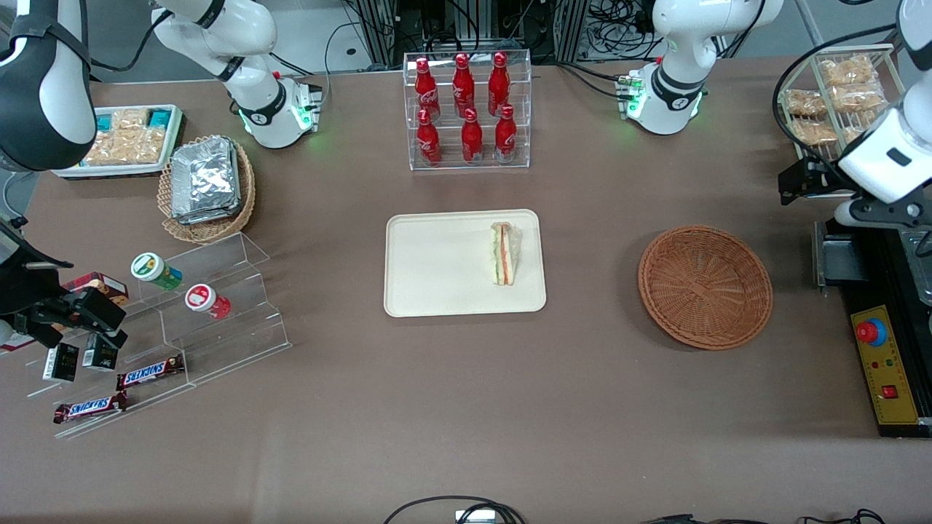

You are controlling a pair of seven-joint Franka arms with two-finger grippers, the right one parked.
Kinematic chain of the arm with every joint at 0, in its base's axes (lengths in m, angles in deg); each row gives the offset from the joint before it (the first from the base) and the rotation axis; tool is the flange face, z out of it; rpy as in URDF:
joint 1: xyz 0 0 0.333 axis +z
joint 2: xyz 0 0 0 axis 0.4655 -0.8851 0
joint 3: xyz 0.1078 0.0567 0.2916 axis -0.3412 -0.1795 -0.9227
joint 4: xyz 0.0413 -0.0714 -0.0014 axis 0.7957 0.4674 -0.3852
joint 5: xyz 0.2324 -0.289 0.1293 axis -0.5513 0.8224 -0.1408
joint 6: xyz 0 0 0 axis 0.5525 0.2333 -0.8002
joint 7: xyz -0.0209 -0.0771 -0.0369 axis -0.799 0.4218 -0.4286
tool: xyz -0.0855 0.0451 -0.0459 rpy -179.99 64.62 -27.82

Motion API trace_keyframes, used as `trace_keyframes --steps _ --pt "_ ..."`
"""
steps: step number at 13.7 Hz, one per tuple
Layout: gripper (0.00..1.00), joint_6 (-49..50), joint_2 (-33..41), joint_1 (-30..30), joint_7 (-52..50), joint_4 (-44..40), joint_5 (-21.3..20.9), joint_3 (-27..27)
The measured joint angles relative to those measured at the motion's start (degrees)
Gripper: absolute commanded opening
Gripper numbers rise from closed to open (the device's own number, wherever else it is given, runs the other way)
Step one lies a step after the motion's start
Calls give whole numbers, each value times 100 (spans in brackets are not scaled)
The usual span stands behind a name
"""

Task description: Place sandwich from basket to tray

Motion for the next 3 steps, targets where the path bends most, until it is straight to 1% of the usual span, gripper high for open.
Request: trace_keyframes --steps 3 --pt "100 64 106 -41 505 -3 64 -1"
